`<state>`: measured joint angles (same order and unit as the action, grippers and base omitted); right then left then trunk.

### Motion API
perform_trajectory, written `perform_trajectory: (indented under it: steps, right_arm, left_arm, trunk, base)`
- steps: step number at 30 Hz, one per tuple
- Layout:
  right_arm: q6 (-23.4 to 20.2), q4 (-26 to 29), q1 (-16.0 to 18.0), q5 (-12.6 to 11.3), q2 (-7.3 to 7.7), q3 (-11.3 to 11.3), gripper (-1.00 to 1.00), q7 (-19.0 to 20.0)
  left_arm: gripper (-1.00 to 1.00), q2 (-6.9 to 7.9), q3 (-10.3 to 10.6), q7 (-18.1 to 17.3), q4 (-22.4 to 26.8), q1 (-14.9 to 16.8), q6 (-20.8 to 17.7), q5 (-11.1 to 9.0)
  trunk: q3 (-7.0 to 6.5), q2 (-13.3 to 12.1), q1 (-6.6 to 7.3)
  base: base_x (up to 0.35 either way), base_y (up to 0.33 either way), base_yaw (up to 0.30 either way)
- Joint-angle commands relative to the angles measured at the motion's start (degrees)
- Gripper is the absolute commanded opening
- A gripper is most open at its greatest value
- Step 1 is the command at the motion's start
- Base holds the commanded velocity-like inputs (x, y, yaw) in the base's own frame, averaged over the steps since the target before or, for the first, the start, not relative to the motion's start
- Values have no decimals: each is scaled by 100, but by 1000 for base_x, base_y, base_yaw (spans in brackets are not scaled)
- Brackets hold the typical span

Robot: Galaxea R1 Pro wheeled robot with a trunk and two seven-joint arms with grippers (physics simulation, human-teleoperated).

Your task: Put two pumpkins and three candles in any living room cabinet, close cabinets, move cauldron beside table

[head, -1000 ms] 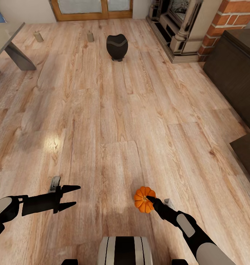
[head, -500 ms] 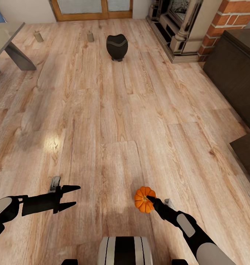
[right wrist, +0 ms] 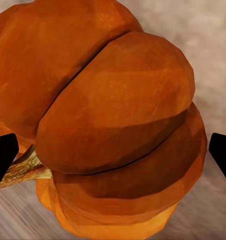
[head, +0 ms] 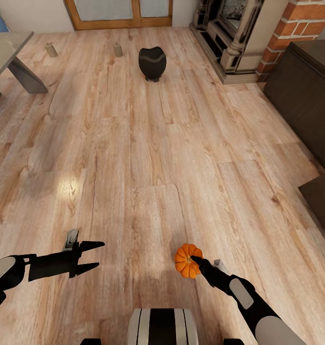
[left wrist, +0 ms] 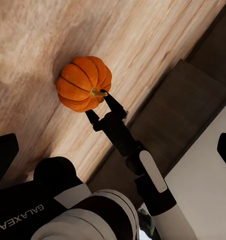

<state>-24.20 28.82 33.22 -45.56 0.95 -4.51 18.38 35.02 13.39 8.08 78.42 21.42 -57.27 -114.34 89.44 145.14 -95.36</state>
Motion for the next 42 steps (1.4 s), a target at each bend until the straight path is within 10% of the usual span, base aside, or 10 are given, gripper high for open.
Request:
perform_trajectory:
  steps: [1, 42]
  right_arm:
    - [-23, -8, 0, 93, -1, -42, -100, -9]
    - [-48, -19, 0, 86, 1, -50, -100, -50]
  left_arm:
    - [100, 5, 6, 54, 2, 3, -3, -62]
    - [100, -11, 58, 91, -42, 2, -1, -53]
  trunk:
    - [4, 1, 0]
    - [-905, -54, 106]
  base:
    - [0, 0, 0]
    - [0, 0, 0]
